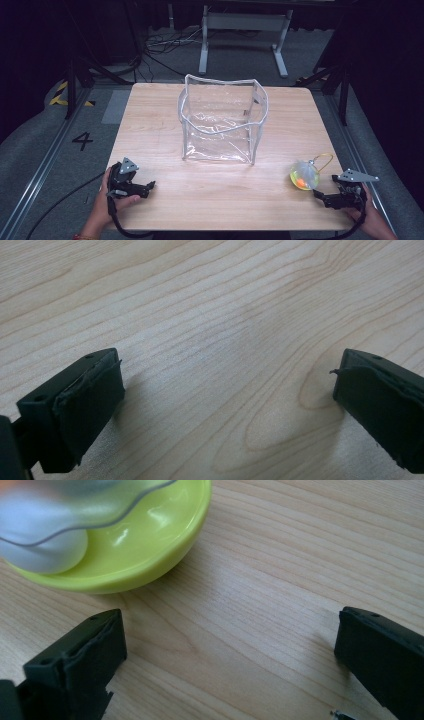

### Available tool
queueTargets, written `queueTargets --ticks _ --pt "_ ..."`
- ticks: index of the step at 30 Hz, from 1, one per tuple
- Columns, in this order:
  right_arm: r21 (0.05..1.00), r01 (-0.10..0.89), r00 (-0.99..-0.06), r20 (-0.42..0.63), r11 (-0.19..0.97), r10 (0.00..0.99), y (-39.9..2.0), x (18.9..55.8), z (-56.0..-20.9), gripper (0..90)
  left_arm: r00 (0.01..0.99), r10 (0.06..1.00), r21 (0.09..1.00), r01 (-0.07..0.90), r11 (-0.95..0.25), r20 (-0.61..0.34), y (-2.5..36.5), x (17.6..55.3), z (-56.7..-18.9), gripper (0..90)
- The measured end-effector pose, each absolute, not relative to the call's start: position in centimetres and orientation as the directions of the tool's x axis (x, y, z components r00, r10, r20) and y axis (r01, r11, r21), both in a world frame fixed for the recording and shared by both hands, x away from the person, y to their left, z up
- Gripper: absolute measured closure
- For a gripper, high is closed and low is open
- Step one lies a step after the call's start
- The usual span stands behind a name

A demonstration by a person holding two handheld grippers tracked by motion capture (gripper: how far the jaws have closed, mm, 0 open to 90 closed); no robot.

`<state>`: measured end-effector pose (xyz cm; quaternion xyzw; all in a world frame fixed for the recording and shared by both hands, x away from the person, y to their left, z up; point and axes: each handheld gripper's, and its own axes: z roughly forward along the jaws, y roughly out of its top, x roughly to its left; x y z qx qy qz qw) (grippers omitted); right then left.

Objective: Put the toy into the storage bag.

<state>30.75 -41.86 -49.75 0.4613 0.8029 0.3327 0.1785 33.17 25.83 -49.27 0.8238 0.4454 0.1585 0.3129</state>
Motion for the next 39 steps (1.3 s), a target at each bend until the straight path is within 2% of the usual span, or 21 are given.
queueTargets --ticks 19,20,21,22,23,24,30,31,33,39 --pt "0.688 0.621 -0.532 0.019 0.375 0.846 -42.0 31.0 -49.6 0.3 0.552 0.833 0.655 0.638 -0.406 -0.022 25.8 33.1 -49.3 0.2" --pt "0.675 0.632 -0.528 0.018 0.38 0.849 -41.8 31.1 -49.4 4.1 0.553 0.833 0.653 0.64 -0.405 -0.025 25.8 33.1 -49.3 0.2" --pt "0.675 0.632 -0.528 0.018 0.38 0.849 -41.8 31.1 -49.4 4.1 0.553 0.833 0.653 0.64 -0.405 -0.025 25.8 33.1 -49.3 0.2" --pt "0.68 0.626 -0.533 0.014 0.383 0.846 -41.9 31.1 -49.3 9.8 0.554 0.832 0.653 0.64 -0.405 -0.026 25.8 33.1 -49.3 0.2" --pt "0.678 0.623 -0.547 0.022 0.389 0.837 -41.9 31.0 -49.0 20.3 0.554 0.832 0.653 0.64 -0.405 -0.026 25.8 33.1 -49.3 0.2" --pt "0.678 0.623 -0.547 0.022 0.389 0.837 -41.9 31.0 -49.0 20.3 0.554 0.832 0.653 0.64 -0.405 -0.026 25.8 33.1 -49.3 0.2" --pt "0.653 0.62 -0.578 0.005 0.435 0.816 -41.8 30.5 -45.8 20.2 0.553 0.833 0.653 0.64 -0.405 -0.026 25.8 33.1 -49.3 0.2" --pt "0.637 0.624 -0.583 -0.008 0.453 0.813 -41.6 30.5 -44.5 20.7 0.553 0.832 0.653 0.64 -0.405 -0.026 25.8 33.1 -49.3 0.2" --pt "0.634 0.604 -0.599 -0.038 0.483 0.8 -41.4 30.6 -43.5 23.4 0.553 0.832 0.653 0.64 -0.405 -0.026 25.8 33.1 -49.3 0.2" --pt "0.612 0.585 -0.624 -0.078 0.532 0.777 -40.7 31.3 -40.7 24.4 0.55 0.835 0.659 0.635 -0.403 -0.019 25.8 33.1 -49.3 0.3"
